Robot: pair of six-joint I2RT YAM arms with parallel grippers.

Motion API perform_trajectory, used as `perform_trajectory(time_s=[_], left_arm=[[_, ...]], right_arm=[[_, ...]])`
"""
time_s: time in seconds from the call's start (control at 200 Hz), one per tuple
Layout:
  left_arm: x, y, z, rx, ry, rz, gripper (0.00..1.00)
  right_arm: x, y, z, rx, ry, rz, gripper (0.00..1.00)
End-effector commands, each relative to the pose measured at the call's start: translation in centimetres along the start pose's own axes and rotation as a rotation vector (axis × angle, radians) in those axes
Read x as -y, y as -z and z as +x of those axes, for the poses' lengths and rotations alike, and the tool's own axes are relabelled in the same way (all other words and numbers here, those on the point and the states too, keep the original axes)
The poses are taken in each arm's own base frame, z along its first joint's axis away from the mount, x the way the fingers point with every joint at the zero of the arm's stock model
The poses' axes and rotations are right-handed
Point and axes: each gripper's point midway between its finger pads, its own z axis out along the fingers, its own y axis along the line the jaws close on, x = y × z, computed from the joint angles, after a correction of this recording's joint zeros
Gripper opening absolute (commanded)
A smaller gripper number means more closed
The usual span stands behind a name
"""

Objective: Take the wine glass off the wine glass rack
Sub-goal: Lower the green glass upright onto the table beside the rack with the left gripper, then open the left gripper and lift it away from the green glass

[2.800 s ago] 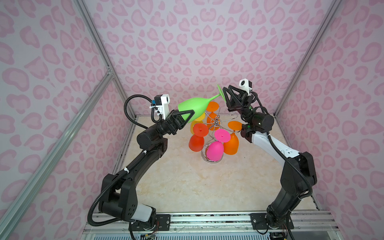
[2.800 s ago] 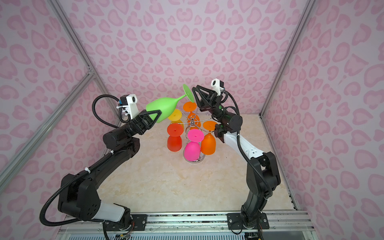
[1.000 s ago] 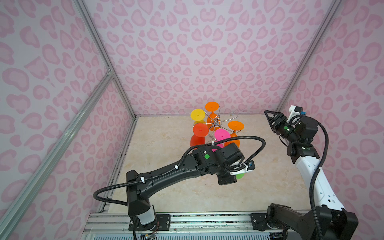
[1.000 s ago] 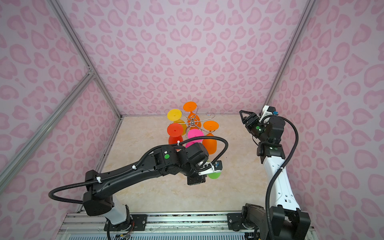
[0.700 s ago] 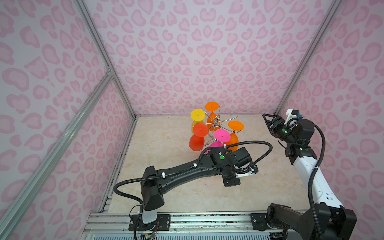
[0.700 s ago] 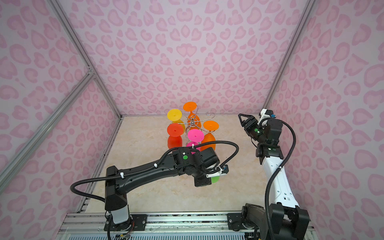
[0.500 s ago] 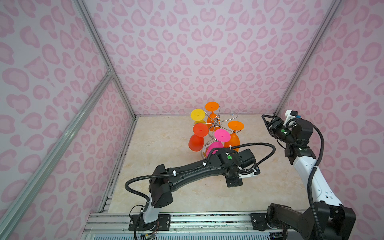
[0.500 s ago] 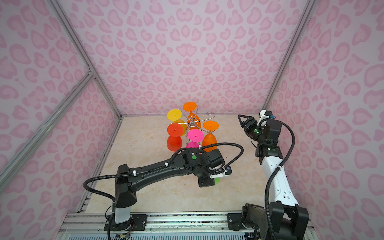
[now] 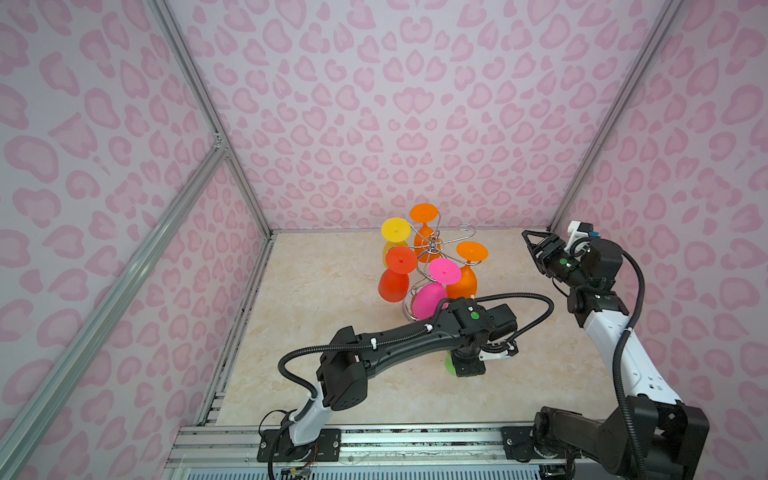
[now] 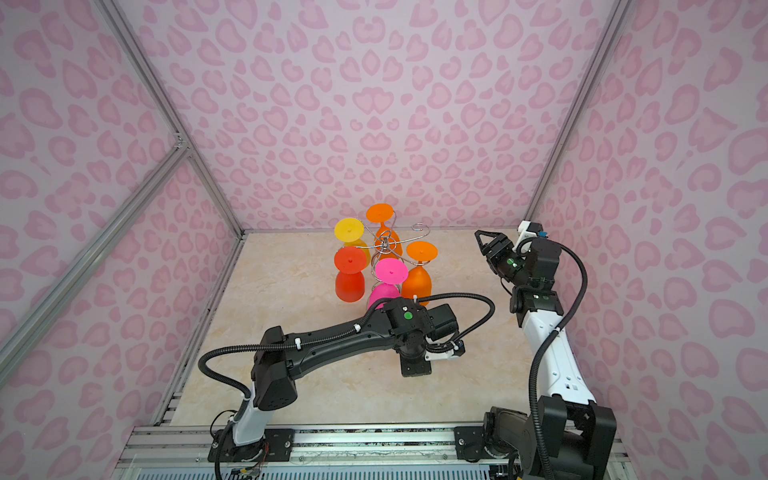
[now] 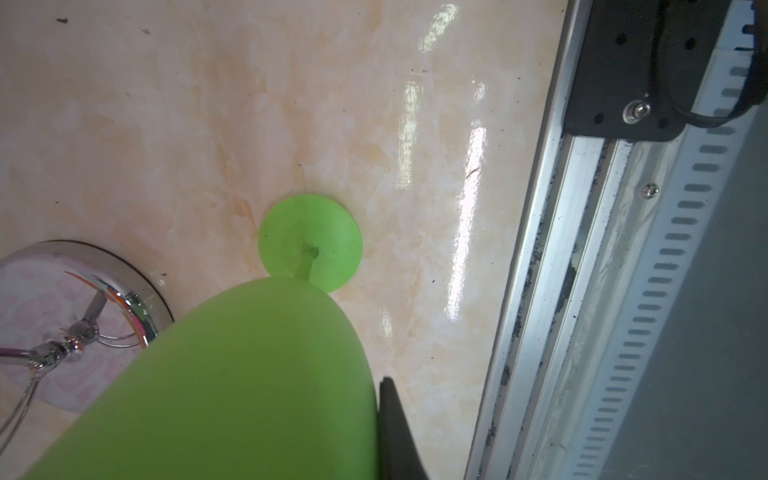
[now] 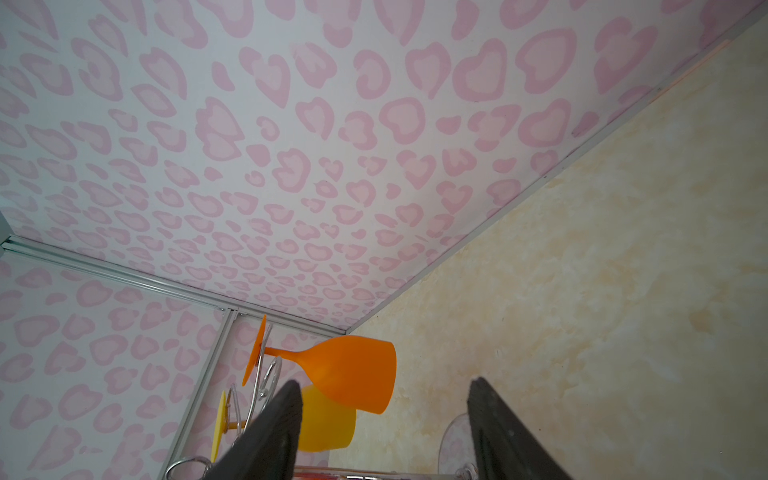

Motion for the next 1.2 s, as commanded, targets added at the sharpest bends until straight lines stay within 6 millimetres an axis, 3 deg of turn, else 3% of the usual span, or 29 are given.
perform_trajectory(time_s=[0.0, 0.165, 0.425, 0.675, 0.92, 1.075, 1.2], left_arm=[[0.2, -0.2, 0.4, -0.03, 0.002, 0.008, 0.06], [0.0, -0.1, 0.3, -0.031, 0.003, -0.001, 0.14], [-0.2, 0.7, -0.1, -0.011, 0.008, -0.011, 0.38], [-1.0, 4.0, -1.4, 0.072, 0.014, -0.065, 0.62], [-1.5, 10.2, -3.5, 0.271, 0.011, -0.122, 0.67], [-0.8, 16.6, -4.8, 0.488, 0.001, -0.127, 0.67], [-0.9, 22.4, -4.8, 0.665, 0.024, -0.163, 0.67]], right_arm=[[-0.5, -0.1, -0.2, 0.005, 0.009, -0.029, 0.64], [-0.4, -0.1, -0.1, 0.004, 0.007, -0.03, 0.64], [-0.2, -0.3, 0.0, 0.0, -0.001, -0.035, 0.64], [-0.3, -0.2, 0.1, -0.001, -0.002, -0.042, 0.64], [-0.7, 0.0, 0.3, -0.005, -0.006, -0.056, 0.64], [-1.2, 0.3, 0.5, -0.012, -0.014, -0.078, 0.65], [-2.1, 0.7, 0.8, -0.024, -0.016, -0.101, 0.65]])
